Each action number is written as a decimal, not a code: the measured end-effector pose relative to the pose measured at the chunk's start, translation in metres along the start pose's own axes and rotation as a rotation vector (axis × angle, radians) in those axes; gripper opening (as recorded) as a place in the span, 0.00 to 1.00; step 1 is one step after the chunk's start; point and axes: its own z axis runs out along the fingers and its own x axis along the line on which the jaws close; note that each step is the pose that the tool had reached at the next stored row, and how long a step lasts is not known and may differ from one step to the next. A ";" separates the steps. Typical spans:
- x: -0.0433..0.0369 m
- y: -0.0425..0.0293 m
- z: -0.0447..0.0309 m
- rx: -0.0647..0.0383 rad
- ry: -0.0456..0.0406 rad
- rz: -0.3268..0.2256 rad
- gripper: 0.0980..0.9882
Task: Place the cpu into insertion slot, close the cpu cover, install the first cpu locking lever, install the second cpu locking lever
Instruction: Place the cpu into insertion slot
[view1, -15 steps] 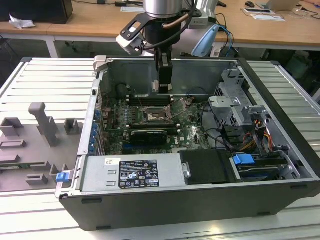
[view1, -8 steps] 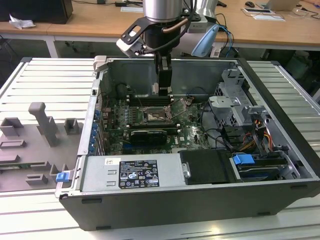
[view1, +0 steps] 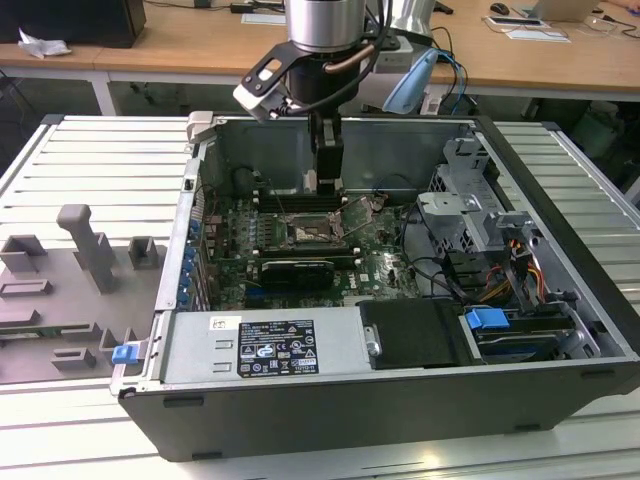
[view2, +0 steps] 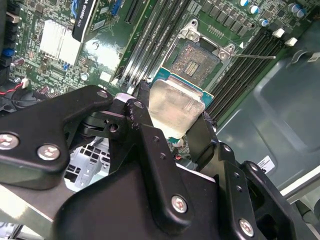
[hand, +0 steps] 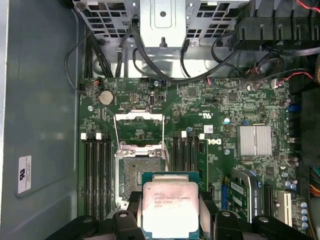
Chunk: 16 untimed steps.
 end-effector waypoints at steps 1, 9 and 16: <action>0.0000 0.0000 0.0004 0.000 0.0000 0.000 0.50; 0.0000 -0.0003 0.0036 0.001 0.0000 0.000 0.50; 0.0001 -0.0004 0.0061 0.002 0.0000 0.000 0.50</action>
